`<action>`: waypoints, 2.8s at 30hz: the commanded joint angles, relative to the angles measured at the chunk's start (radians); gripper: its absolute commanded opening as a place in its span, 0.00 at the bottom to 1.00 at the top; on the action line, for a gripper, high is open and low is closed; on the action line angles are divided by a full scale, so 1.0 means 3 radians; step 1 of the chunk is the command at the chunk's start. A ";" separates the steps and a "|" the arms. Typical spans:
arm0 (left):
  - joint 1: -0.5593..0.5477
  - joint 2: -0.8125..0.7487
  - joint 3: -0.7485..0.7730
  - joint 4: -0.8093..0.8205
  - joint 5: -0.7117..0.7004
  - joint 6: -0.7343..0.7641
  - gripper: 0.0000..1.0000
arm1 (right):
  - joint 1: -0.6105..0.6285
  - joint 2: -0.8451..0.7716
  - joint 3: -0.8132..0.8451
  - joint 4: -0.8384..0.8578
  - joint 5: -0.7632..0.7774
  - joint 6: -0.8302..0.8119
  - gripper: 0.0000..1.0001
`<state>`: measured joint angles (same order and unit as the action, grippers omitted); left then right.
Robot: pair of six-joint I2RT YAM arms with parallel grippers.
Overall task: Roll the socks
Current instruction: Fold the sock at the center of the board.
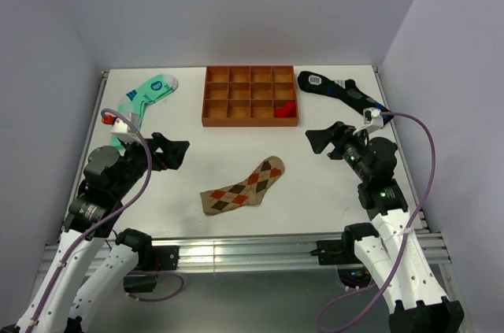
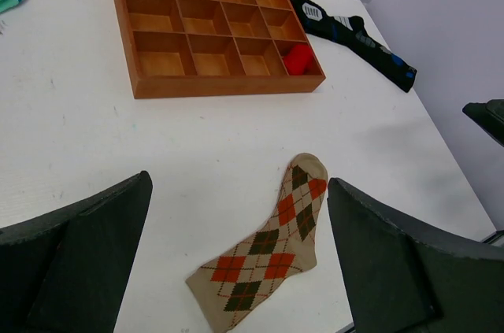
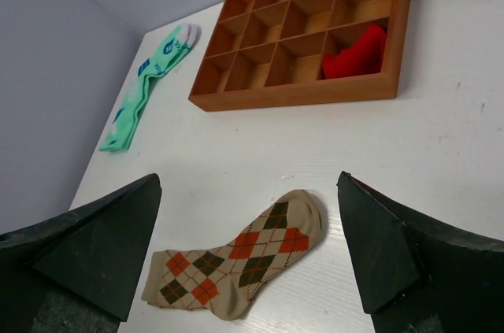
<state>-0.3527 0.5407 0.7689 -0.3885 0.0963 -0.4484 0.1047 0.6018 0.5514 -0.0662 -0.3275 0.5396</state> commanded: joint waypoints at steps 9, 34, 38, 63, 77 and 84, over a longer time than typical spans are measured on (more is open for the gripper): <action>0.0015 0.0013 0.0096 -0.0024 -0.0055 0.0048 0.99 | 0.0141 -0.0063 0.0141 -0.0102 0.0298 -0.0249 0.99; 0.0030 -0.0084 0.0147 -0.0320 -0.0944 -0.0151 0.99 | 0.3858 0.3551 0.1940 -0.0332 0.3219 -0.0035 0.62; 0.0035 0.0023 0.0198 -0.0484 -0.1389 -0.0279 1.00 | 0.4084 0.3833 0.2038 -0.0240 0.3198 0.0037 0.56; 0.0276 0.0192 0.0168 -0.0433 -0.1052 -0.0269 1.00 | 0.4524 0.4534 0.2375 -0.0352 0.3306 0.0088 0.38; 0.0276 0.0207 0.0162 -0.0423 -0.1016 -0.0264 0.99 | 0.4524 0.4667 0.2355 -0.0393 0.3285 0.0134 0.36; 0.0276 0.0217 0.0157 -0.0423 -0.1006 -0.0259 1.00 | 0.4534 0.4733 0.2329 -0.0444 0.3270 0.0211 0.29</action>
<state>-0.2760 0.6029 0.7963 -0.5396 -0.2226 -0.5201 1.4570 1.9972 1.2251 -0.1749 0.6331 0.5671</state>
